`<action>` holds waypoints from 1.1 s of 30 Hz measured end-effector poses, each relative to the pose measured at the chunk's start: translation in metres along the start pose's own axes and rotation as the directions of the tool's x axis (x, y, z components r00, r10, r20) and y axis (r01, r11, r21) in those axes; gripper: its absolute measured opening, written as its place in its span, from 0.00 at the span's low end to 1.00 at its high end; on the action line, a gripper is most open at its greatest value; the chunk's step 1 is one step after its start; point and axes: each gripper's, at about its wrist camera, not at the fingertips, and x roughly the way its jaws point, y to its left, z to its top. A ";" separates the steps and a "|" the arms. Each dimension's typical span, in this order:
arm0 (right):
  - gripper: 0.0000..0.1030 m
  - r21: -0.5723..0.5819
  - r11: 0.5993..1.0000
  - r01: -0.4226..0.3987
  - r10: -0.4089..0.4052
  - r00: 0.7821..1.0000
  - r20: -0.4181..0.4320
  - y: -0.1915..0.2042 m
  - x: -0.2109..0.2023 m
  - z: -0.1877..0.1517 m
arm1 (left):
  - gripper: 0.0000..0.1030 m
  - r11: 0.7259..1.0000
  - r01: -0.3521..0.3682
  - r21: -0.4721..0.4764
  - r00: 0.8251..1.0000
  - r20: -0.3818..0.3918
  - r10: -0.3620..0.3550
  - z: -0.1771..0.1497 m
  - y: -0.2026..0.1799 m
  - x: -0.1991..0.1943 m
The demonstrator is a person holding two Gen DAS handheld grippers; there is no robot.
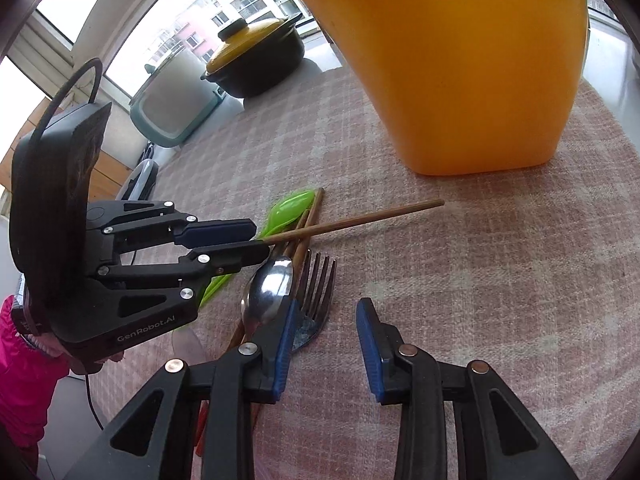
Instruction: Organize utensils
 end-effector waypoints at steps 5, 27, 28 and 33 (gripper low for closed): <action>0.32 0.004 1.000 -0.015 0.015 1.000 0.023 0.002 0.006 0.006 | 0.14 1.000 0.005 -0.015 1.000 0.003 -0.005 -0.005 0.002 -0.002; 0.03 -0.006 1.000 0.019 -0.018 0.999 0.042 -0.005 -0.008 -0.007 | 0.05 0.997 0.008 -0.075 1.000 0.001 -0.008 -0.047 0.002 -0.022; 0.03 -0.009 1.000 0.026 -0.026 0.999 0.043 -0.006 -0.011 -0.008 | 0.04 0.997 0.006 -0.078 1.000 -0.001 -0.007 -0.051 0.002 -0.024; 0.03 0.002 0.999 0.051 -0.051 0.998 0.047 -0.016 -0.020 -0.009 | 0.04 0.998 -0.010 -0.059 1.000 -0.015 0.009 -0.059 0.001 -0.026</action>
